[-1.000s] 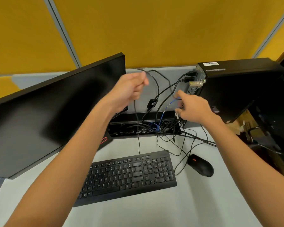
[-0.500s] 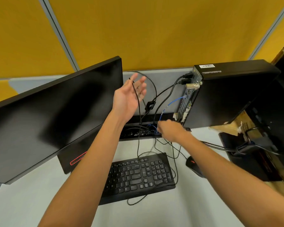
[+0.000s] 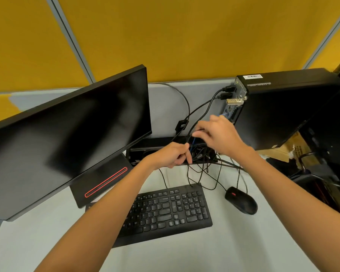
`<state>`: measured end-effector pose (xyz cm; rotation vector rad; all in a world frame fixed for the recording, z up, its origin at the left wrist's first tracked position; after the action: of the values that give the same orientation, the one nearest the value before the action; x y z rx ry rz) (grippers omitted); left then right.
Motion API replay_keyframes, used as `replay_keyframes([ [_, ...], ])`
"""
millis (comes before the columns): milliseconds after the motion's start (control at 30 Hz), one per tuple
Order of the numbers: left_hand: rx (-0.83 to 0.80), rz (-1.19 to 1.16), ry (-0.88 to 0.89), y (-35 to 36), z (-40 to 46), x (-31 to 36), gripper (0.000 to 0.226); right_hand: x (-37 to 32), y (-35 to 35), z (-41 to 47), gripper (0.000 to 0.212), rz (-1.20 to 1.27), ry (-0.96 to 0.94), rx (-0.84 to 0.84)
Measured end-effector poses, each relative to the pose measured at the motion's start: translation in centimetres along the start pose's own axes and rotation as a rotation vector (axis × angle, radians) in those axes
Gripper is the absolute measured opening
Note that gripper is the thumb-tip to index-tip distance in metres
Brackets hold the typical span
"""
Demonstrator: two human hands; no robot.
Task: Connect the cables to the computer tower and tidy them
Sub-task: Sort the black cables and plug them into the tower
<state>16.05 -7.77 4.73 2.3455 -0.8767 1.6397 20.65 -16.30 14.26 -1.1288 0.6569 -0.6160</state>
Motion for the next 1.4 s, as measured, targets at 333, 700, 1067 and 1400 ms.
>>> replay_keyframes([
  [333, -0.076, -0.77, 0.247, -2.0, 0.3, 4.9, 0.047, -1.0, 9.3, -2.5, 0.026, -0.042, 0.096, -0.248],
  [700, 0.192, 0.051, 0.059, -4.7, 0.7, 0.0, 0.07, -2.9, 7.9, -2.3, 0.019, -0.079, -0.101, -0.463],
  [1067, -0.029, 0.062, -0.017, -0.7, -1.1, -0.4, 0.058, -0.3, 1.7, 1.1, 0.026, -0.064, -0.052, -0.161],
  [1400, 0.254, 0.131, -0.006, -7.1, -3.0, -1.3, 0.023, 7.8, 8.1, -4.8, 0.024, -0.042, 0.349, -0.336],
])
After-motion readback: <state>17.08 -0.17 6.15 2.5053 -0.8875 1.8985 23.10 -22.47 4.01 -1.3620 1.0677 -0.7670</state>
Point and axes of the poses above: each hand's wrist, its own z-axis towards the middle knuckle, its own y-axis out of the palm, x = y × z, the point moved 10 cm from there along z, towards the middle knuckle
